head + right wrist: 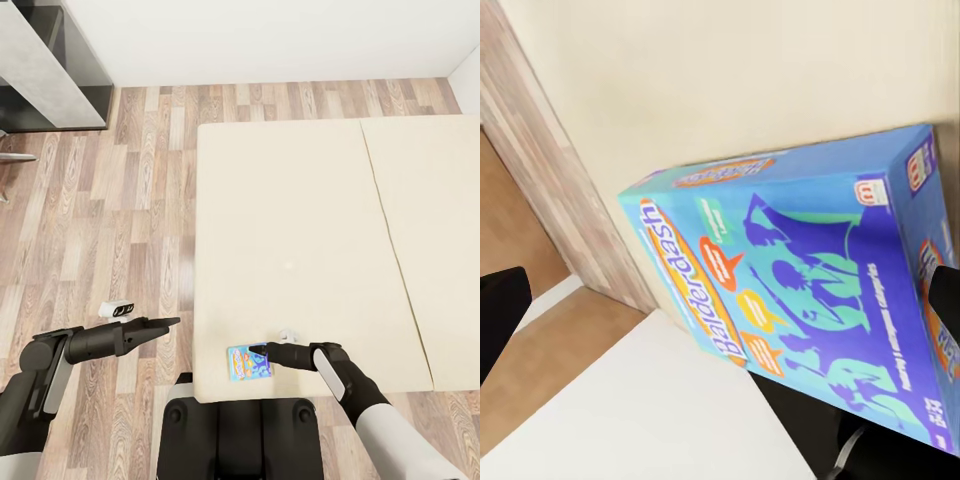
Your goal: Put all the toys in the child's room - the three board games (two on the bed and one on the table), the two jigsaw puzzles on the table, and the tennis ball on the table - inside the toy box on the table in the child's room.
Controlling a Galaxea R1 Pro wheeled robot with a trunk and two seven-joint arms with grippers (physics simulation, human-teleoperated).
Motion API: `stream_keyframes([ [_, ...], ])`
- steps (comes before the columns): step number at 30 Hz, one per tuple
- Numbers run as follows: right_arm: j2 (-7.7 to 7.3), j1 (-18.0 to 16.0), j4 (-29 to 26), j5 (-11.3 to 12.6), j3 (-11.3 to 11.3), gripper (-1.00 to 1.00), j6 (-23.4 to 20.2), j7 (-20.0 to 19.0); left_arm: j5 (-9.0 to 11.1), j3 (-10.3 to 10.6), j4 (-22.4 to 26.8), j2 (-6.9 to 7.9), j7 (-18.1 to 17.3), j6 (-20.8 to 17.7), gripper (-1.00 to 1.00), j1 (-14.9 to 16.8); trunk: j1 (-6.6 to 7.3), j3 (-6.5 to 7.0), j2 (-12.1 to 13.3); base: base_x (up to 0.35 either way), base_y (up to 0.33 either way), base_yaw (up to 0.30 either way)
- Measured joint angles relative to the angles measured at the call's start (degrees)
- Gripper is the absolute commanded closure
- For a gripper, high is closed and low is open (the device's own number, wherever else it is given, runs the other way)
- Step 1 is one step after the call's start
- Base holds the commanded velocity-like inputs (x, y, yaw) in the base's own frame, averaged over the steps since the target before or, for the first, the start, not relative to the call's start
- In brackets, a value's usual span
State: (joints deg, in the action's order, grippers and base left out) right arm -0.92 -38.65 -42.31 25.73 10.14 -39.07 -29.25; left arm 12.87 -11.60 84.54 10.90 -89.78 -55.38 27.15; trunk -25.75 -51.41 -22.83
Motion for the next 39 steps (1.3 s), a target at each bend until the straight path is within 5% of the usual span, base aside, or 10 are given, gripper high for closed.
stream_keyframes([
  [39,0.06,0.1,0.4,0.0,0.1,-1.0,-0.2,0.1,0.0,0.1,0.0,-0.01,0.0,0.0,-1.0,0.0,0.0,0.0,0.0,0.0,0.0,0.0],
])
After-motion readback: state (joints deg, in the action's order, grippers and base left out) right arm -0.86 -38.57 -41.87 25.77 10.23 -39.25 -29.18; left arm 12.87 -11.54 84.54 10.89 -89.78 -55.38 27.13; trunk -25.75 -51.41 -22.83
